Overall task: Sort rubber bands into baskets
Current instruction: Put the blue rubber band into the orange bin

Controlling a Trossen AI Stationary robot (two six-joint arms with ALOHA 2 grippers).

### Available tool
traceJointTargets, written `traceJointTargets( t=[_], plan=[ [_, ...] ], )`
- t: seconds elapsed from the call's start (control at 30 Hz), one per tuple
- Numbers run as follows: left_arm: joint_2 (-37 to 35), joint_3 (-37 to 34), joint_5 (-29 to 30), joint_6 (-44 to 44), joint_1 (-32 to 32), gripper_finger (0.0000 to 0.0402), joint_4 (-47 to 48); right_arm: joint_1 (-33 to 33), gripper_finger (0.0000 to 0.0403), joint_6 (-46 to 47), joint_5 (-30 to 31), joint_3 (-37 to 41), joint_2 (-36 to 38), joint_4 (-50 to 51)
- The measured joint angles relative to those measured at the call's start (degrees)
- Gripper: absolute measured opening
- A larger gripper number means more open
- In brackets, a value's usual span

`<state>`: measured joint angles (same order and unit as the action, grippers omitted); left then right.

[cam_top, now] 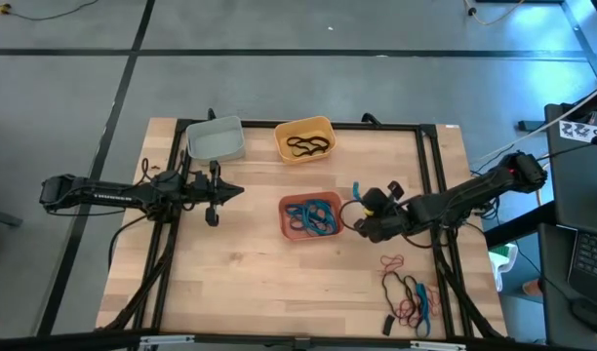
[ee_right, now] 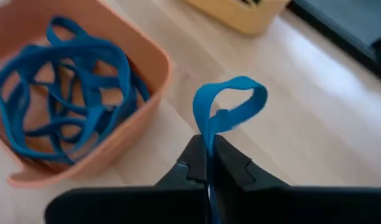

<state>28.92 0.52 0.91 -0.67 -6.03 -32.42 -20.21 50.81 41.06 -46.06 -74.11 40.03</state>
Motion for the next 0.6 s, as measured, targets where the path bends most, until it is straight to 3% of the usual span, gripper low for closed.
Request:
traceJointTargets(
  t=[0.23,0.6],
  plan=[
    [0.01,-0.01,0.00,-0.01,0.00,0.0005,0.00,0.00,0.0005,-5.37,2.35,-2.10,0.00,-3.01],
    [0.01,0.00,0.00,0.01,-0.02,0.0005,0.00,0.00,0.0005,-29.97,-2.12,-2.10,0.00,-23.42]
  ],
)
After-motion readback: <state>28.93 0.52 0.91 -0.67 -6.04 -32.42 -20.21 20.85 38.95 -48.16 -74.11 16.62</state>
